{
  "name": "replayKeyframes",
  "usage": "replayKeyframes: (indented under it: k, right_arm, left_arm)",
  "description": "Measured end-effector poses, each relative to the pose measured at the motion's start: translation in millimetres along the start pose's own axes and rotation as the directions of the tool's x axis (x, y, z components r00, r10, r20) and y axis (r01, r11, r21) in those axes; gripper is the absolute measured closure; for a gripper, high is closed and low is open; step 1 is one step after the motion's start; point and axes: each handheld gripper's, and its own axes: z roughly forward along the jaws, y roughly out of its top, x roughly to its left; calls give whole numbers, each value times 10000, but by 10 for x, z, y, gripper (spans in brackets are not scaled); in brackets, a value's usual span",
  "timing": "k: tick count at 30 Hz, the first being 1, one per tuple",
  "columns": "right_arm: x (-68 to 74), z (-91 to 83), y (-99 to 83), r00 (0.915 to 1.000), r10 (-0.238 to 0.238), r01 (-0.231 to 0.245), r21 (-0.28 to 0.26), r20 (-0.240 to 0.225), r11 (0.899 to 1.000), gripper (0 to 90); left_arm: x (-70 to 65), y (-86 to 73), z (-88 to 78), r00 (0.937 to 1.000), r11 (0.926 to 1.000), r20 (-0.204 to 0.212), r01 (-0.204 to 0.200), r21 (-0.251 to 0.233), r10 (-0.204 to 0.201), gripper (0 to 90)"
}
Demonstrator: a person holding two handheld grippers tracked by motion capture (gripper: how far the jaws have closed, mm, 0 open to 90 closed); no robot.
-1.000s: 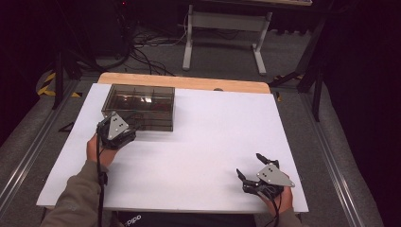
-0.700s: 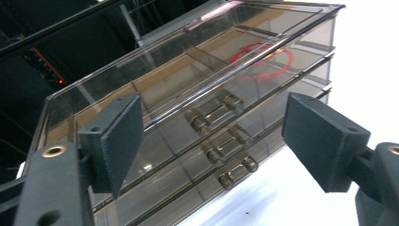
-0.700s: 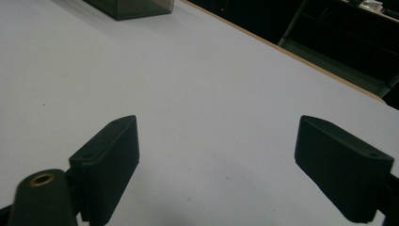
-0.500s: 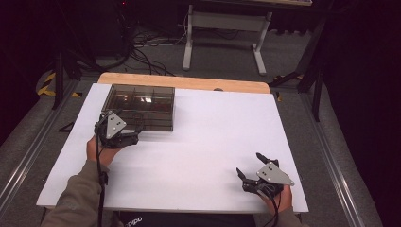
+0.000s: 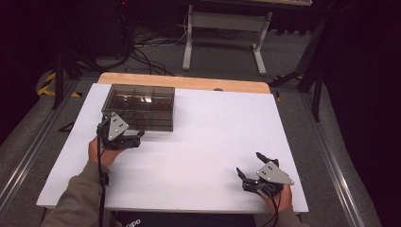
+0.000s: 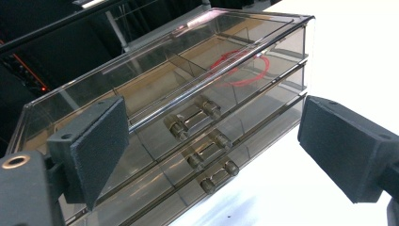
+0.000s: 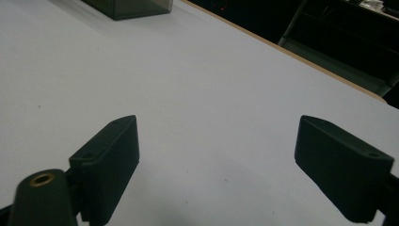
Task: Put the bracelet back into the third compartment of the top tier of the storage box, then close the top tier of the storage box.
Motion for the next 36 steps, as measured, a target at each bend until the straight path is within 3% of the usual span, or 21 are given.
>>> replayKeyframes:
  k: [10, 23, 36]
  right_arm:
    - [5, 1, 2, 10000, -35, 35, 0, -51, 10000, 152]
    - [10, -28, 5, 10000, -57, 57, -90, -31, 9999, 152]
    - [30, -47, -3, 9999, -109, 109, -57, -56, 9999, 152]
  left_arm:
    - [-54, 34, -6, 10000, 9999, 56, 33, -147, -32, 110]
    - [-232, 103, 0, 9973, 9985, 508, -523, -164, 530, 114]
    - [-368, 144, 17, 9926, 9966, 904, -792, -241, 811, 114]
